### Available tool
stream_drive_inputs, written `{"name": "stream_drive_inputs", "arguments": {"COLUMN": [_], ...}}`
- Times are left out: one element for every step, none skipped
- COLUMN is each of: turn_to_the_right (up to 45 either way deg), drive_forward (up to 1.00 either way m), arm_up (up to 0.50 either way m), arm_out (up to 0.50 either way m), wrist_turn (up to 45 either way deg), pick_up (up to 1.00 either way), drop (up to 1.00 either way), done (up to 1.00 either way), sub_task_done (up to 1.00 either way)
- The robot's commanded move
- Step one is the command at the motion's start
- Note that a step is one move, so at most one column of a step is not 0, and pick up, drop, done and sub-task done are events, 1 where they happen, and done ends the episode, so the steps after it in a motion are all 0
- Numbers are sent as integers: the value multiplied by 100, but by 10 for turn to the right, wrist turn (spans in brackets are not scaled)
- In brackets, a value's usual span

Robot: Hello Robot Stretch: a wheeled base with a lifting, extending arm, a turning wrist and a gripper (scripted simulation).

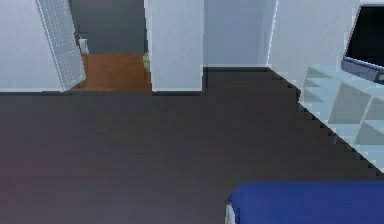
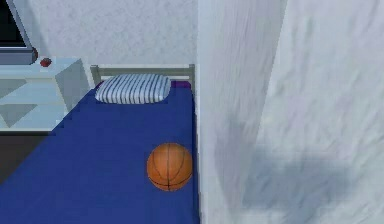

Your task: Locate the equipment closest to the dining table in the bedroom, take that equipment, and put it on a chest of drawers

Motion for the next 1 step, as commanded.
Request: {"name": "stream_drive_inputs", "arguments": {"turn_to_the_right": [0], "drive_forward": [0], "arm_up": [50], "arm_out": [0], "wrist_turn": [0], "pick_up": [0], "drop": [0], "done": [0], "sub_task_done": [0]}}
